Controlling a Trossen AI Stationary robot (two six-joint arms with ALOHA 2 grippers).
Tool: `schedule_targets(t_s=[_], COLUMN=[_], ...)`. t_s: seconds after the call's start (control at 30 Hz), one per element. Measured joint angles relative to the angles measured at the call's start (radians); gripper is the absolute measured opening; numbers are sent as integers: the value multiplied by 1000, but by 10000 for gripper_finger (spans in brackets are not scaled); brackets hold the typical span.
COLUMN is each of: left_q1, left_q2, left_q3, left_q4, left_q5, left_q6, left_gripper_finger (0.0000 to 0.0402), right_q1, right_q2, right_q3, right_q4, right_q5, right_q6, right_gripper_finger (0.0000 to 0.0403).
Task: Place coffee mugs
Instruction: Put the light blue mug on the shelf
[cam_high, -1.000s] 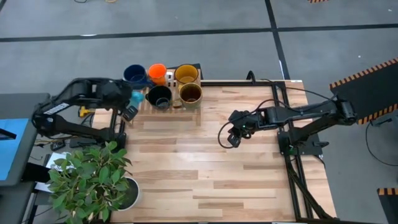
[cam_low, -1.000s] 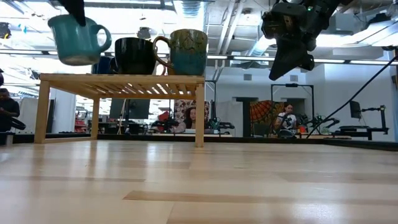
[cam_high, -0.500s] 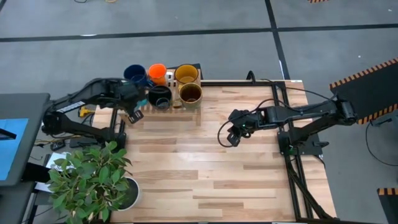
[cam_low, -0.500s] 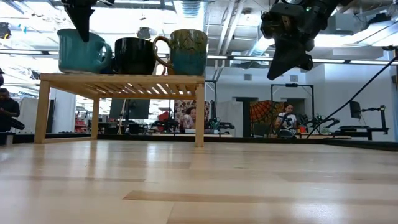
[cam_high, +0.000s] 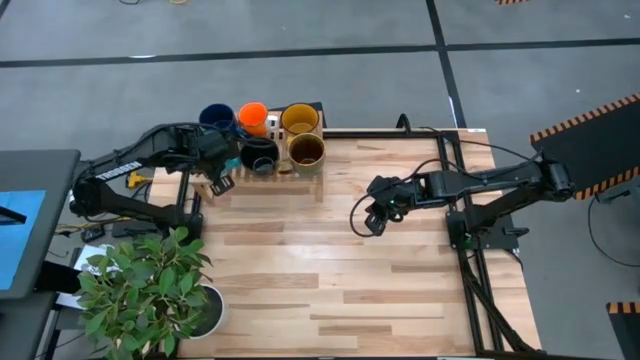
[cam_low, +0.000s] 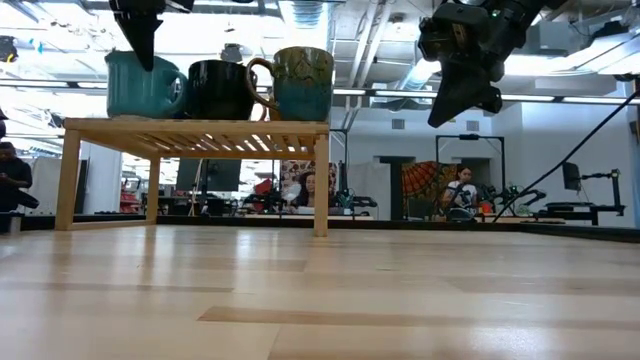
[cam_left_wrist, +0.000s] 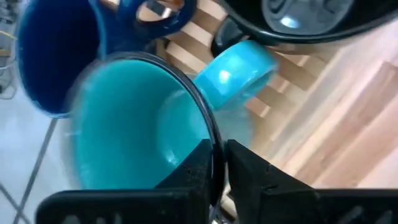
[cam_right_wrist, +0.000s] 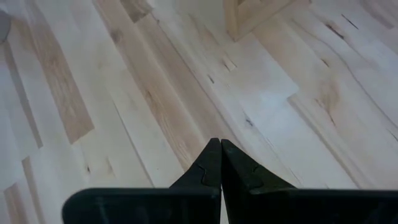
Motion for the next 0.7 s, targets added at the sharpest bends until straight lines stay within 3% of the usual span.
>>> schedule_targets(t_s=[0.37,0.57,0.7], left_q1=[0,0,-5], left_q2=[-1,-7,-7], left_q3=[0,15,89], left_q4=[8,0,-13], left_q5=[-9,109,165], left_q6=[4,-9,-30], left_gripper_finger=[68,93,113], right_q1=[0,0,0], right_q2=[0,0,0], right_q3=[0,0,0], right_q4=[17,17,17], right_q5=[0,0,-1], right_q6=[0,0,0], right_gripper_finger=[21,21,21])
